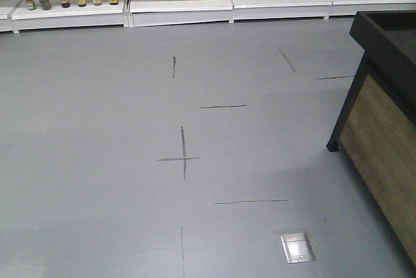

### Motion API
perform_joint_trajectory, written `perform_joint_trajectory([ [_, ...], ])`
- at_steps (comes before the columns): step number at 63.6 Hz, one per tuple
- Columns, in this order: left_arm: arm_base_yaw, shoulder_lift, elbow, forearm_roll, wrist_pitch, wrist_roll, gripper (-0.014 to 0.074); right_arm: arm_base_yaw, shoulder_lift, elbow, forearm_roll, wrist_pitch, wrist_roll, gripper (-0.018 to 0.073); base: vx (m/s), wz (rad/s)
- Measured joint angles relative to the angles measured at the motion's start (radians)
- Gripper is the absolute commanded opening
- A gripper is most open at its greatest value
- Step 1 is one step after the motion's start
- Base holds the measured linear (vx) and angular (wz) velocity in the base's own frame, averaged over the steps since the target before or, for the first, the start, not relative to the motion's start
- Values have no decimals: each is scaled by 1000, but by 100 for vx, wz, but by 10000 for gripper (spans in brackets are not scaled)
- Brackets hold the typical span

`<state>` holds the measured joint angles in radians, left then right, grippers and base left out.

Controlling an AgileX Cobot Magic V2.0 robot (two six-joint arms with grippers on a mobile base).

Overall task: Pick three apples into basket with both arms
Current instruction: 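Drive the base forward across the floor toward the fruit tables, then turn the base and approach the table holding the light-blue basket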

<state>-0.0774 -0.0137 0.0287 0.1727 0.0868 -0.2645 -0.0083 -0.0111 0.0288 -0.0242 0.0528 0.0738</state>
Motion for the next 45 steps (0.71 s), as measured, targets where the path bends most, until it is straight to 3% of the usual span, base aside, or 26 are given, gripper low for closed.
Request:
perform_joint_trajectory([
  [45, 0, 0, 0, 0, 0, 0, -6, 0, 0, 0, 0, 0, 0, -9, 9, -44],
])
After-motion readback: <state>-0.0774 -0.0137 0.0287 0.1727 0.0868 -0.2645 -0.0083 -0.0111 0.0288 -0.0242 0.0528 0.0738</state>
